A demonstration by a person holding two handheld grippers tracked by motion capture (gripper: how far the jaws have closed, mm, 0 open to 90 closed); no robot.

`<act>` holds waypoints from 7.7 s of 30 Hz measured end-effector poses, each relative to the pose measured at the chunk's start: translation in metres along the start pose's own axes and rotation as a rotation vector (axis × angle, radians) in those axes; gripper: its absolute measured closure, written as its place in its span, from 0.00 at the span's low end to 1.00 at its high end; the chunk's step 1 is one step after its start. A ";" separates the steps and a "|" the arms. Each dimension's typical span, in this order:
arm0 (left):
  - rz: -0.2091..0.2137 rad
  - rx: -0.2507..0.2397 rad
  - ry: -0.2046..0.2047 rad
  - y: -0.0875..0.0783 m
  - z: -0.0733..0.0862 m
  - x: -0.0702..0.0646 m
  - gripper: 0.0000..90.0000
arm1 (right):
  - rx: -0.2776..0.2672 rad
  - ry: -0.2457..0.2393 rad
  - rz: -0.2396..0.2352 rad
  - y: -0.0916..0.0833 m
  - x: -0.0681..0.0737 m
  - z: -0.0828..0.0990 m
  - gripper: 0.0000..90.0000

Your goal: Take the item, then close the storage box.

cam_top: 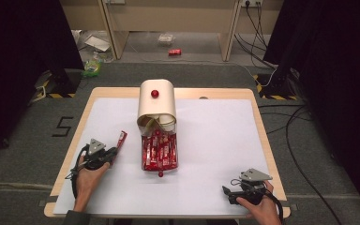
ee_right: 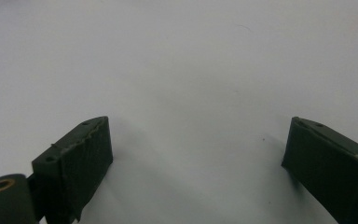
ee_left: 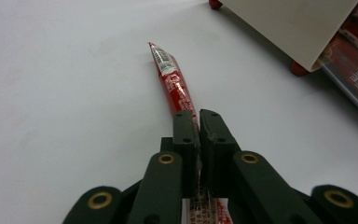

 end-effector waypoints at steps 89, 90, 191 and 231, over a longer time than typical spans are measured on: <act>0.179 -0.128 0.153 -0.046 0.005 -0.102 0.20 | 0.001 0.002 0.001 0.000 0.000 0.000 0.09; 0.182 -0.127 0.153 -0.045 0.005 -0.103 0.20 | 0.001 0.002 0.000 0.000 0.000 0.000 0.09; 0.147 -0.117 0.073 0.022 -0.026 -0.101 0.15 | 0.005 0.004 -0.002 0.001 0.001 0.000 0.08; 0.093 -0.115 0.051 0.039 -0.036 -0.093 0.14 | 0.005 0.005 -0.003 0.001 0.001 0.000 0.07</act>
Point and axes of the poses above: each handheld gripper's, and its own axes: y roughly forward along the jaws, z roughly out of its underside, x roughly to its left, the point moved 7 cm from there along y, roughly forward along the jaws, and after that the axes turned 5 degrees about -x, right-handed, at the moved point
